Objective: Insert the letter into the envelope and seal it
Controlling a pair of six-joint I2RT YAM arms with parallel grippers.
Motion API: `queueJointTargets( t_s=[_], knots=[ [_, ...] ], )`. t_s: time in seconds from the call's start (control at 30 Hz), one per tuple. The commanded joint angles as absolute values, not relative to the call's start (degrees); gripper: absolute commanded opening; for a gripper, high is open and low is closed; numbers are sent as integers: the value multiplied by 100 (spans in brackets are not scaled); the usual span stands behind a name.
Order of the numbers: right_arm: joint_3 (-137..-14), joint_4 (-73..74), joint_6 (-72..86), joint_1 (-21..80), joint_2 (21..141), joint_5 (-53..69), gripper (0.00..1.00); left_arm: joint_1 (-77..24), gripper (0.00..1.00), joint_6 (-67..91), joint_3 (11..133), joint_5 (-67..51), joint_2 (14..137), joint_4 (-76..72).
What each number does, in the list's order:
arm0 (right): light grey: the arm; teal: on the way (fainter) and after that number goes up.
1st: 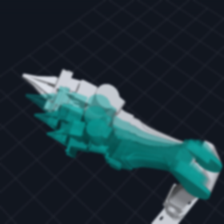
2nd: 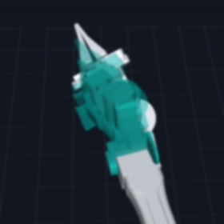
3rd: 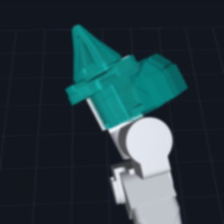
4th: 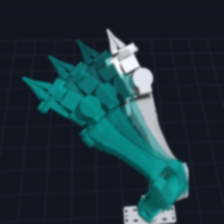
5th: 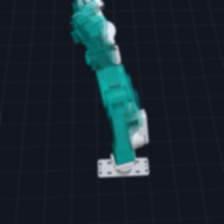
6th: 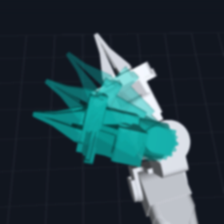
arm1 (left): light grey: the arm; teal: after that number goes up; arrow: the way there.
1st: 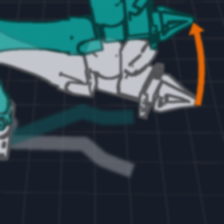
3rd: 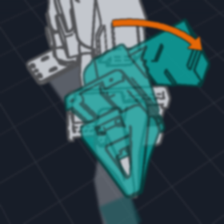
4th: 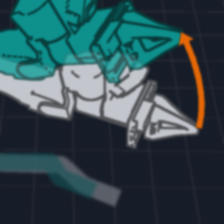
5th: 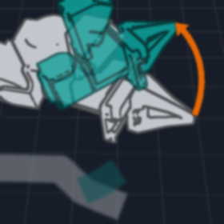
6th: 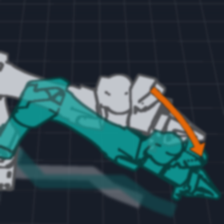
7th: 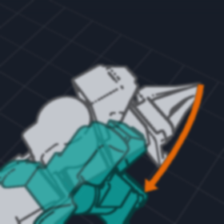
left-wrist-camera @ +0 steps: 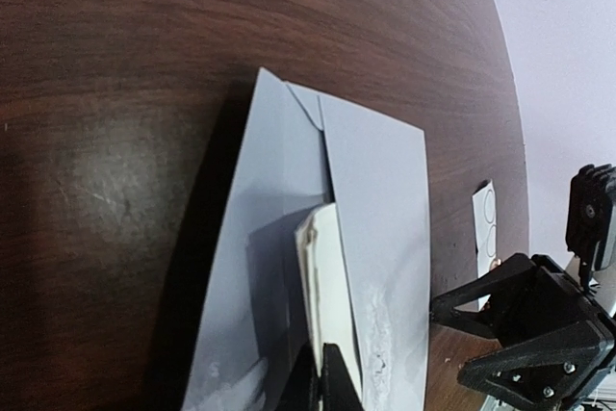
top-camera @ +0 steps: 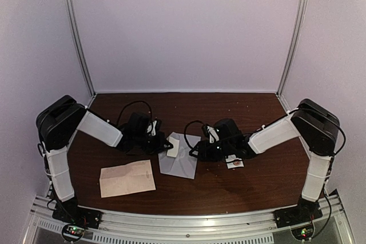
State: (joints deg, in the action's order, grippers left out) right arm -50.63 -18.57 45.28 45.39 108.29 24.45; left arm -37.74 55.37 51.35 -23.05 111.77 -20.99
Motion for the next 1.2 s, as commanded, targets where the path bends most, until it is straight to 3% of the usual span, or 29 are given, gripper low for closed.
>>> queueJointTargets(
  t_s=[0.0, 0.5, 0.73, 0.97, 1.07, 1.17],
  knots=[
    [-5197, -1807, 4545, 4608, 10997, 2487, 53, -3857, 0, 5410, 5340, -2425, 11367, -2279],
    [-5177, -1697, 4515, 4629, 10876, 2286, 52, -4112, 1, 4689, 6074, -1829, 11526, -1214],
    [-5177, -1415, 4397, 4631, 10564, 2024, 53, -4254, 29, 4189, 6362, -1158, 11182, -349],
    [-5161, -1243, 4363, 4623, 10295, 1909, 54, -4368, 46, 3980, 6436, -714, 10874, 173],
    [-5144, -1205, 4347, 4613, 10236, 1805, 54, -4367, 48, 3951, 6433, -729, 10869, 148],
    [-5142, -1195, 4349, 4578, 10284, 1707, 55, -4368, 42, 3976, 6425, -862, 10946, 46]
  ],
)
